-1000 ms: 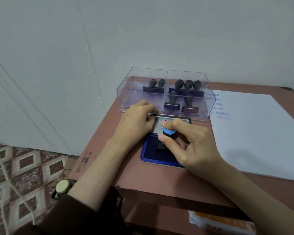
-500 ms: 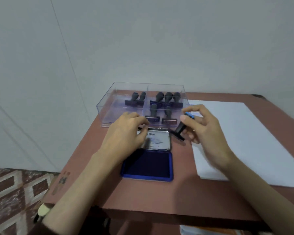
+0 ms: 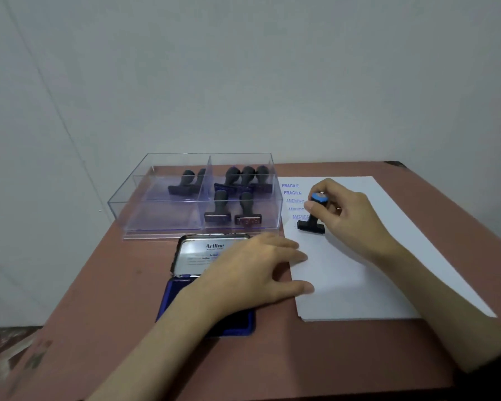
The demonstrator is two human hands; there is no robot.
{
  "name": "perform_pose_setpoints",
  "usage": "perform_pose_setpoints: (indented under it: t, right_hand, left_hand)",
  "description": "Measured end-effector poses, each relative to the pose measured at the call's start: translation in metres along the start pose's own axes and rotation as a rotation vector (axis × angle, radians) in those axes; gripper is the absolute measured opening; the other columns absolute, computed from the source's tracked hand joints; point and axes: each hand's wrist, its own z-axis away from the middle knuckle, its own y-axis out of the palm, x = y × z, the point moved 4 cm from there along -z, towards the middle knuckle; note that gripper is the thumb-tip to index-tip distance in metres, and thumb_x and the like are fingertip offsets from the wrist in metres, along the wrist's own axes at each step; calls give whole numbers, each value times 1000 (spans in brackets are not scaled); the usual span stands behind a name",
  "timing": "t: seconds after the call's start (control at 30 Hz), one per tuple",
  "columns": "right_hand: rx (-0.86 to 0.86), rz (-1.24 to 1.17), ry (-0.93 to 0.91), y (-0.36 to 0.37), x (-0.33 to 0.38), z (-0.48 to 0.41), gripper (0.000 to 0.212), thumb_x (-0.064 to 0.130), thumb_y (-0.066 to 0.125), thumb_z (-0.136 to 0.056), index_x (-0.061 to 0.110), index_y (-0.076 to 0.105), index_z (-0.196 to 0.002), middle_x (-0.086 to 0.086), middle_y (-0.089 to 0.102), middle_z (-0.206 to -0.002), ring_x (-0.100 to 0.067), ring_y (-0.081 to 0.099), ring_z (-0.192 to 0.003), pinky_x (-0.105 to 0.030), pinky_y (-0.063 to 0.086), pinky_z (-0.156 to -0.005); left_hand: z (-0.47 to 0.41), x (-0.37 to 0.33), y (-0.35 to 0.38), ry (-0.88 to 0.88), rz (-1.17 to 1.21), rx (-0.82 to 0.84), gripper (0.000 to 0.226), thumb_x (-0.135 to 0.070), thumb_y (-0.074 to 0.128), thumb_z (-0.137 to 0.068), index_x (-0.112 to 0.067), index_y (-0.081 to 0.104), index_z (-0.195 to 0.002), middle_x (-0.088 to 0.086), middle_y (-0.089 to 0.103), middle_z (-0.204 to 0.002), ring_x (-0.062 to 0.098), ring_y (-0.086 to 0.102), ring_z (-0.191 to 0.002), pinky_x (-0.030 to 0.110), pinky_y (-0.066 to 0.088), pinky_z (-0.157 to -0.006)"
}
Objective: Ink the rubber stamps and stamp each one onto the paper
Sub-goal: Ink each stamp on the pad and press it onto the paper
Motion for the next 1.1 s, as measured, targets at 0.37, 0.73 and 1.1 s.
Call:
perform_pose_setpoints:
  t: [0.37, 0.73, 1.1]
  right_hand:
    - [85, 99, -98, 7, 2, 3, 12, 17, 60, -89, 16, 50, -83, -13, 47, -57, -12, 32, -49, -19, 30, -50]
    - [102, 149, -145, 8, -1, 0, 13, 16, 62, -87, 18, 51, -81, -14, 54, -64, -19, 39, -54, -19, 31, -51]
    - [63, 167, -186, 12, -4, 0, 13, 16, 61, -87, 17, 50, -81, -15, 54, -63, -25, 40, -57, -27, 33, -53]
  left_hand:
    - [0, 2, 3, -19, -1, 12, 54, -63, 52, -80, -38, 51, -128, -18, 43, -140, 0, 36, -127, 26, 34, -104]
    - [-2, 2, 2, -13, -38, 38, 56, -64, 49, -80, -39, 49, -130, -20, 41, -141, -2, 34, -127, 18, 29, -102]
    - [-3, 1, 1, -17, -43, 47, 56, -64, 49, -80, -39, 49, -130, -20, 40, -141, -2, 35, -128, 22, 32, -104]
